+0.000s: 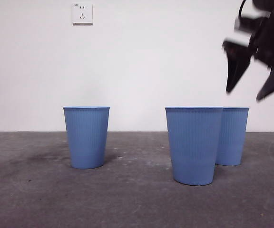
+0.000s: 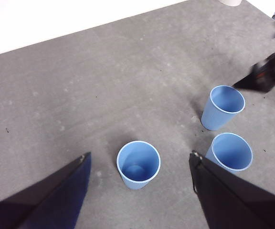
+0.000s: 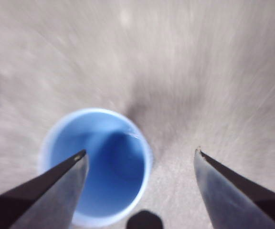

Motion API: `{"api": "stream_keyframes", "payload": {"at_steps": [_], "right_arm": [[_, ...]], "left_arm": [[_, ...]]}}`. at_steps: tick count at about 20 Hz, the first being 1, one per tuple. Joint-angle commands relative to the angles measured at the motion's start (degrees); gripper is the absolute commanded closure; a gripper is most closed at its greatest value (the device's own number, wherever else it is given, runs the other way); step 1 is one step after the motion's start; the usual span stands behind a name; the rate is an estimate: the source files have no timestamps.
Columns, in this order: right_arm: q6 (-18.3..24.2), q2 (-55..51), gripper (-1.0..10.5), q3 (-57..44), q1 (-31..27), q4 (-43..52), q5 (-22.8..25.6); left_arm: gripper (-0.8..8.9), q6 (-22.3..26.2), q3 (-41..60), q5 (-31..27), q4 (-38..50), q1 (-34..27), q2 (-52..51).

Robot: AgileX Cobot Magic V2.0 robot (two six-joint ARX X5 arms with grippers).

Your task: Pick up the cup on the top,put the cup on the left,pick up the cup in the middle,put the cup on the right

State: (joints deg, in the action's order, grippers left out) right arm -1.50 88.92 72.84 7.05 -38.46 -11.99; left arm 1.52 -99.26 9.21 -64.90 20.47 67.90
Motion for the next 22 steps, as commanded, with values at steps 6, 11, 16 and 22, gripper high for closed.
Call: {"api": "stream_keyframes", "payload": {"at_steps": [6,11,16,22], "right_arm": [[0.13,-23.61,6.6,-0.24,4.52,-21.94,-11.72],[1.66,-32.24,8.3,-0.24,10.8,-32.81,-11.93],[3.58,-33.94,9.6,-0.24,11.74,-35.41,-11.85],[0.79,-33.92,9.5,-0.24,11.72,-35.32,-11.82]], "left_arm": [[4.68,0.7,0.17,0.24,-0.92,0.17,-0.09],[5.61,2.71,0.17,1.73,-5.22,0.17,-0.09],[8.22,3.26,0.17,4.74,-7.15,0.17,-0.09],[8.21,2.99,0.17,4.5,-7.21,0.17,-0.09]]}}
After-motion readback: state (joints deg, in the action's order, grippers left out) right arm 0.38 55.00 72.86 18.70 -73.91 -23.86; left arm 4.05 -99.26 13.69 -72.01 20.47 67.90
